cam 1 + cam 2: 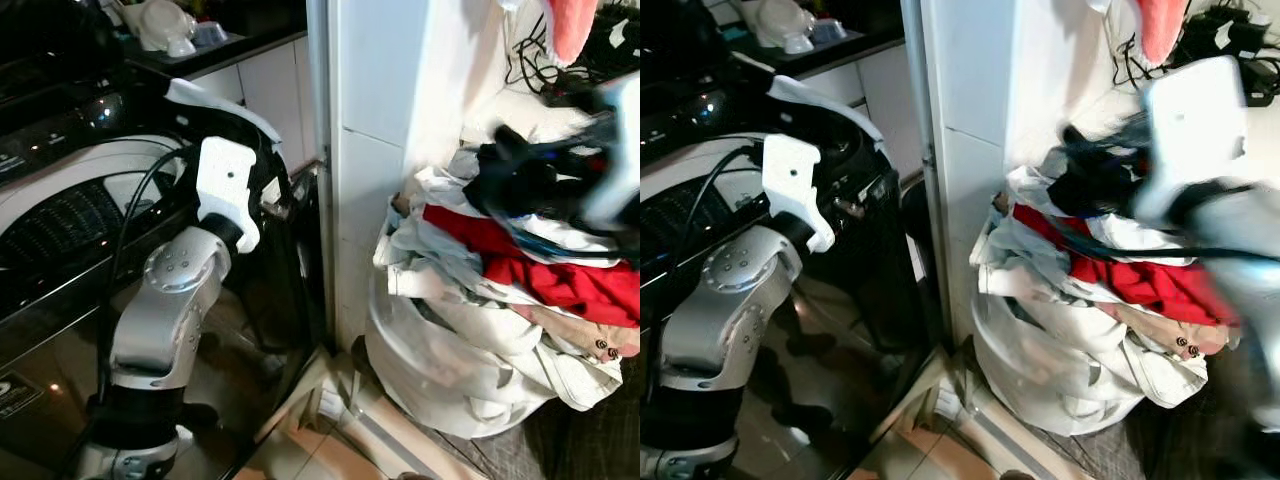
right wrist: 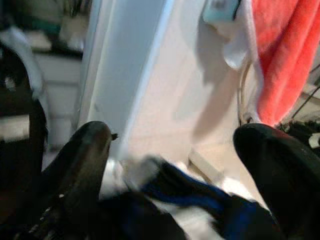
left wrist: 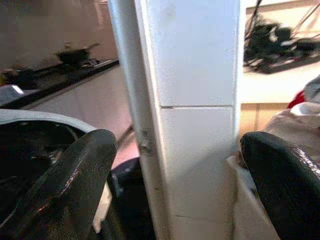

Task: Clothes washing

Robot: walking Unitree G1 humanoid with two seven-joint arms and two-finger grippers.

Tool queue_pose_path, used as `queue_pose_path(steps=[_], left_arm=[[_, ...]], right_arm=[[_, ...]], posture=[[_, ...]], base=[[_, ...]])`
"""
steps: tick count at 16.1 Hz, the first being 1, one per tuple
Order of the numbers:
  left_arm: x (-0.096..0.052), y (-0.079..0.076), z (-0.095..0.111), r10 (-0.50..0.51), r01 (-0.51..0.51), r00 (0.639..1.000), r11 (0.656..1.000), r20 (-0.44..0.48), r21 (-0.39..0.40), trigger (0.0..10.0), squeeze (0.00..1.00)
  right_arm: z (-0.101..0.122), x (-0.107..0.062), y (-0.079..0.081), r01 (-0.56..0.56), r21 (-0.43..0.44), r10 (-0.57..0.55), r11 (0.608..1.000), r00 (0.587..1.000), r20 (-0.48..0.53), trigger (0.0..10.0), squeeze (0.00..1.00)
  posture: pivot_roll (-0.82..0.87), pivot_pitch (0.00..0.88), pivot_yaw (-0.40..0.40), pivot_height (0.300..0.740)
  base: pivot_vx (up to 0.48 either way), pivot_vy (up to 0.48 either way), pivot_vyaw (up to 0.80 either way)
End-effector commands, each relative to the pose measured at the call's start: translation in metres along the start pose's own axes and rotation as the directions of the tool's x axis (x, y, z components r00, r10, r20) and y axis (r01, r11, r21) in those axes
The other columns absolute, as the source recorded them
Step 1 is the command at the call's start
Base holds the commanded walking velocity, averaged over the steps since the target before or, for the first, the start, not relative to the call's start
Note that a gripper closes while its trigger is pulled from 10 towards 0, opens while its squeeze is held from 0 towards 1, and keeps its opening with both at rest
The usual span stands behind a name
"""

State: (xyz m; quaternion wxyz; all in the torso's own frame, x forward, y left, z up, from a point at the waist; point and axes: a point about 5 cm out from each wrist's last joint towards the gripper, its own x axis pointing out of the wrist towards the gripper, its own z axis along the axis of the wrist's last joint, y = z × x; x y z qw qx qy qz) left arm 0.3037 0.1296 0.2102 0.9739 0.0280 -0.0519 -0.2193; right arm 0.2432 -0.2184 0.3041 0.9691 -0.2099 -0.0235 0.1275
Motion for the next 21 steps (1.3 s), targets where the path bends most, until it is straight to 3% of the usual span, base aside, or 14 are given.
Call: queue_pose_path(steps=[1, 3, 4, 7, 9, 11, 15, 16, 18, 21], left_arm=[[-0.004, 0.006, 0.006, -0.015, 0.015, 1.0, 1.0, 0.027, -0.002, 10.0, 0.0], [-0.008, 0.002, 0.007, -0.093, 0.093, 0.995, 0.996, 0.035, -0.013, 10.0, 0.0], [-0.013, -0.006, 0.007, -0.183, 0.184, 0.983, 0.982, 0.034, -0.049, 10.0, 0.0], [-0.027, -0.021, 0.005, -0.412, 0.412, 0.911, 0.909, 0.013, -0.063, 10.0, 0.0], [-0.034, -0.022, 0.001, -0.47, 0.467, 0.883, 0.88, -0.015, -0.089, 10.0, 0.0], [-0.039, -0.017, -0.001, -0.474, 0.47, 0.88, 0.879, -0.036, -0.082, 10.0, 0.0], [-0.04, -0.02, 0.002, -0.516, 0.511, 0.856, 0.852, -0.022, -0.111, 10.0, 0.0], [-0.044, -0.024, 0.005, -0.574, 0.567, 0.819, 0.812, -0.012, -0.138, 10.0, 0.0], [-0.047, -0.027, 0.007, -0.612, 0.604, 0.79, 0.782, -0.011, -0.154, 10.0, 0.0], [-0.048, -0.027, 0.006, -0.599, 0.59, 0.801, 0.793, -0.018, -0.151, 10.0, 0.0]], right_arm=[[-0.007, -0.007, -0.002, -0.107, 0.049, 0.11, 0.993, 0.992, -0.055, 10.0, 1.0], [-0.016, -0.023, -0.004, -0.235, 0.037, 0.238, 0.971, 0.957, -0.167, 10.0, 1.0], [-0.024, -0.03, -0.004, -0.276, 0.026, 0.274, 0.961, 0.932, -0.24, 10.0, 1.0], [-0.033, -0.03, -0.019, -0.233, -0.006, 0.221, 0.973, 0.93, -0.293, 10.0, 1.0], [-0.033, -0.026, -0.026, -0.193, -0.034, 0.177, 0.981, 0.947, -0.269, 10.0, 1.0], [-0.031, -0.019, -0.038, -0.132, -0.069, 0.114, 0.989, 0.97, -0.216, 10.0, 1.0], [-0.046, -0.013, -0.039, -0.197, -0.029, 0.183, 0.98, 0.95, -0.254, 10.0, 1.0], [-0.059, -0.01, -0.039, -0.262, -0.027, 0.242, 0.965, 0.923, -0.299, 10.0, 0.0], [-0.062, -0.005, -0.046, -0.261, -0.046, 0.234, 0.964, 0.921, -0.313, 10.0, 0.0], [-0.06, -0.001, -0.051, -0.274, -0.05, 0.247, 0.961, 0.921, -0.302, 0.0, 0.0]], posture=[[-0.11, 0.0, 0.075, 0.74], [-0.11, 0.0, 0.071, 0.74], [-0.11, 0.0, 0.071, 0.74], [-0.12, 0.0, 0.073, 0.74], [-0.12, 0.0, 0.075, 0.74], [-0.11, 0.0, 0.07, 0.74], [-0.11, 0.0, 0.071, 0.74], [-0.1, 0.0, 0.072, 0.74], [-0.1, 0.0, 0.062, 0.74], [-0.09, 0.0, 0.053, 0.74]], base=[[0.0, 0.0, 0.0], [0.0, 0.0, 0.0], [0.0, 0.0, 0.0], [0.0, 0.0, 0.0], [0.0, 0.0, 0.0], [0.0, 0.0, 0.0], [0.0, 0.0, 0.0], [0.0, 0.0, 0.0], [0.0, 0.0, 0.0], [0.0, 0.0, 0.0]])
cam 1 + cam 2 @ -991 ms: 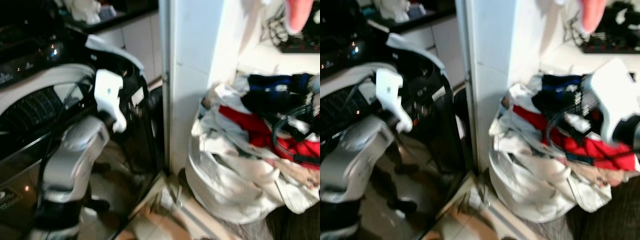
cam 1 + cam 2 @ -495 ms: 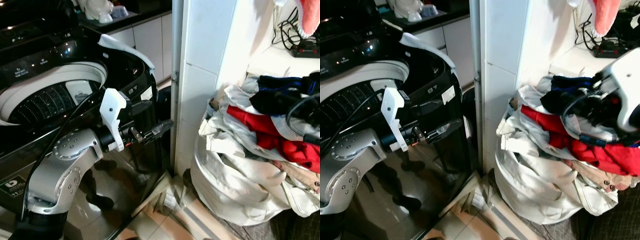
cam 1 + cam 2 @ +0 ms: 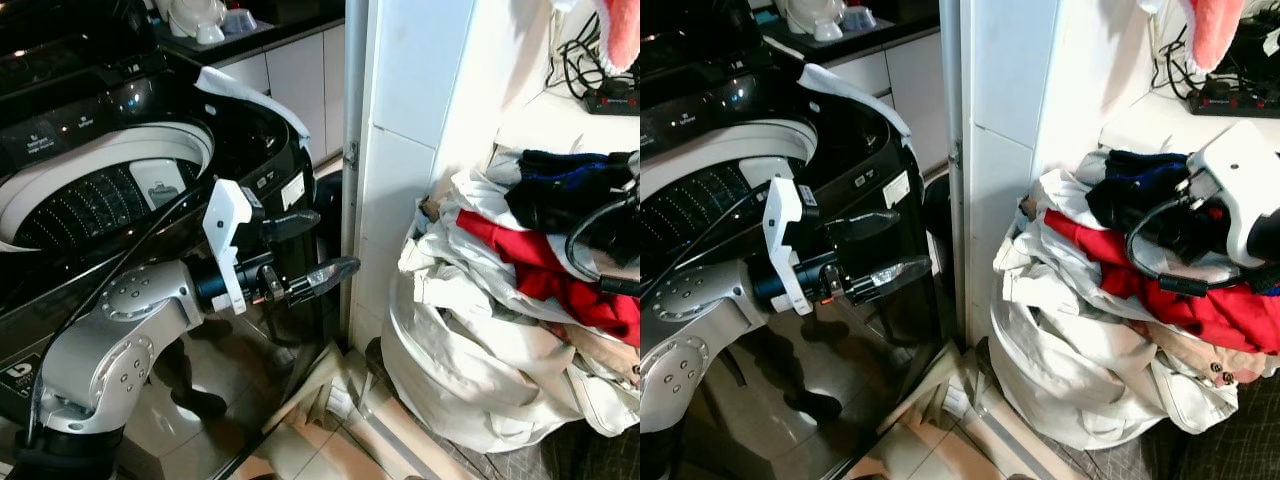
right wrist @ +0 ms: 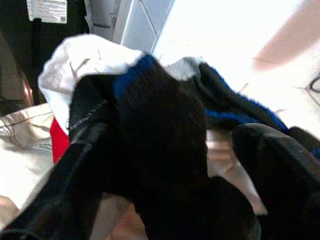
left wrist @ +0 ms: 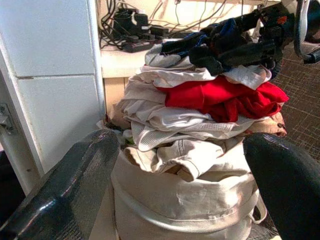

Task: Clothes washing

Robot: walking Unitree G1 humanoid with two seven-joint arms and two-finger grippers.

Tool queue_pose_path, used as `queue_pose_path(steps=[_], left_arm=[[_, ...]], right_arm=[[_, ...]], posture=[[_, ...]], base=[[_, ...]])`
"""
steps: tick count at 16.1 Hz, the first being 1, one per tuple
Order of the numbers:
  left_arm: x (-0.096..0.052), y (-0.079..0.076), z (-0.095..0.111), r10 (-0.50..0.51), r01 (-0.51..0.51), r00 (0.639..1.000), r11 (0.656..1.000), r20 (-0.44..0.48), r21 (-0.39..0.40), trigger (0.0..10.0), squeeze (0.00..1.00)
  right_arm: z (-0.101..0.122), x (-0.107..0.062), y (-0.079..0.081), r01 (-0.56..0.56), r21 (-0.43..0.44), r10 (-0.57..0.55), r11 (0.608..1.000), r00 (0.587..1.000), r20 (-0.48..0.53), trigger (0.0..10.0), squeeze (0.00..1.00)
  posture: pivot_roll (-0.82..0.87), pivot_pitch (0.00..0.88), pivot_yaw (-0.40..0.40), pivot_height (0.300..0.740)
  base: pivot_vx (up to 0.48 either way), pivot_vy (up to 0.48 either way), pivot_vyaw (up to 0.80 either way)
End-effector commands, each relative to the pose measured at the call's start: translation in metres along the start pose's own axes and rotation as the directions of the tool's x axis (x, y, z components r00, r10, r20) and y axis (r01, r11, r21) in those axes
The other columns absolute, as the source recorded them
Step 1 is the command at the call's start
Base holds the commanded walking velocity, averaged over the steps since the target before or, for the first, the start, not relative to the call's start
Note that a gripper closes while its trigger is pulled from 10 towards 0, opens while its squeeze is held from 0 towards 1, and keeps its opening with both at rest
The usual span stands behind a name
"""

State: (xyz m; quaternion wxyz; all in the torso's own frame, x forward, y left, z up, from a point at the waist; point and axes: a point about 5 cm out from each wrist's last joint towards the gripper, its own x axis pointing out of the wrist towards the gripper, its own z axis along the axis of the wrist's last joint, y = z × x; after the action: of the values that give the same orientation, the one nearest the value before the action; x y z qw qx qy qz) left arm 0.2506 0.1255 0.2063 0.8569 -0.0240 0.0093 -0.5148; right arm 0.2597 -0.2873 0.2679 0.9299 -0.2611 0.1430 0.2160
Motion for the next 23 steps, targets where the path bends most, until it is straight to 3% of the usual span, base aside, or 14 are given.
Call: queue_pose_path(steps=[1, 10, 15, 23], left_arm=[[-0.002, -0.002, 0.003, -0.003, 0.003, 1.0, 1.0, -0.002, 0.013, 10.0, 0.0], [0.0, -0.005, 0.003, 0.009, -0.009, 1.0, 1.0, 0.011, 0.006, 10.0, 0.0], [0.002, -0.004, 0.005, 0.013, -0.013, 1.0, 1.0, 0.022, 0.006, 10.0, 0.0], [0.003, -0.002, 0.004, 0.021, -0.021, 0.999, 1.0, 0.038, 0.013, 10.0, 0.0]], right_arm=[[0.003, 0.0, -0.002, -0.012, -0.035, 0.012, 0.999, 1.0, -0.004, 0.0, 0.0], [0.0, 0.003, -0.003, -0.102, -0.074, 0.102, 0.992, 0.995, -0.007, 0.0, 0.0], [-0.001, 0.004, -0.001, -0.099, -0.056, 0.099, 0.993, 0.995, -0.001, 0.0, 0.0], [0.01, -0.008, -0.013, -0.064, -0.034, 0.066, 0.997, 0.996, 0.066, 0.0, 0.0]], posture=[[-0.09, 0.0, 0.053, 0.74], [-0.07, 0.0, 0.034, 0.74], [-0.08, 0.0, 0.039, 0.74], [-0.08, 0.0, 0.045, 0.74]], base=[[0.0, 0.0, 0.0], [0.0, 0.0, 0.0], [0.0, 0.0, 0.0], [0.0, 0.0, 0.0]])
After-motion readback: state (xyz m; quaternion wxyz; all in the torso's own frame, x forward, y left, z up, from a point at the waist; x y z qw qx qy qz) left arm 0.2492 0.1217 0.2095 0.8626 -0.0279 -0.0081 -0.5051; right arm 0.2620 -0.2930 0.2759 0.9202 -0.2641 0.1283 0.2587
